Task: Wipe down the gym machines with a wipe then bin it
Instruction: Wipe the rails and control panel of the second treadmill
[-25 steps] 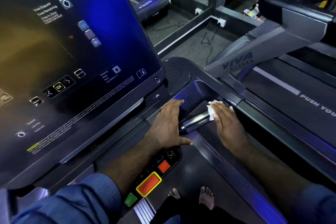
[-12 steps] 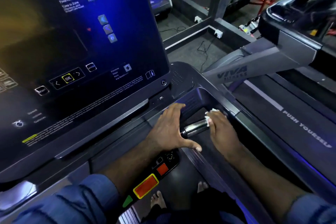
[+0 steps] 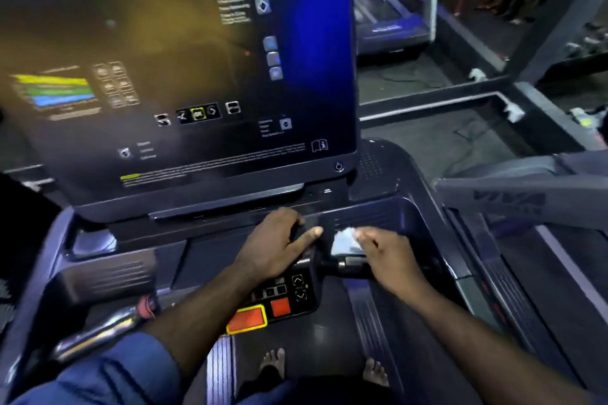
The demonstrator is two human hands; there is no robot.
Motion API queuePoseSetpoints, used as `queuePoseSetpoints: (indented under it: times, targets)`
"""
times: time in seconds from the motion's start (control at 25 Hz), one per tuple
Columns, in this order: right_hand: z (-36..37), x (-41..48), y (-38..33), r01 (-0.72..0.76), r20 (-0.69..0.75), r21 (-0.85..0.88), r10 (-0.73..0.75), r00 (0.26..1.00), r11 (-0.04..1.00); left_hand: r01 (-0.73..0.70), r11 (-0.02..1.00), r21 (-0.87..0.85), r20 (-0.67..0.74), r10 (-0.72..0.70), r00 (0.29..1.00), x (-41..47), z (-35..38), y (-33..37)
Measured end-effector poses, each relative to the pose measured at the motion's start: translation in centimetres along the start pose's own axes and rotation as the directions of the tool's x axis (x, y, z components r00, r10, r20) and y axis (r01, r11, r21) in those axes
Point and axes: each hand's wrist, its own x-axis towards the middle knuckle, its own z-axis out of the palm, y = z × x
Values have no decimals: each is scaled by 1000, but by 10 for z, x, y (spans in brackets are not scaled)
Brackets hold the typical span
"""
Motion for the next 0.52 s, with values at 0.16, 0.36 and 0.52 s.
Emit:
queuePoseSetpoints:
  times: [0.16,0.36,0.52]
  targets:
    - [31,49,-44,148,41,100,-153,987,984,171,971,166,-67,-162,984,-31,-17,-35]
    - [43,10,-52,480,491,91,-459,741,872,311,948,62,-194,-295,936,-44,-18,-39]
    - [33,37,-42,573,603,56,-485,634,818,273,959,77,-131,-262,956,-40,-19,-35]
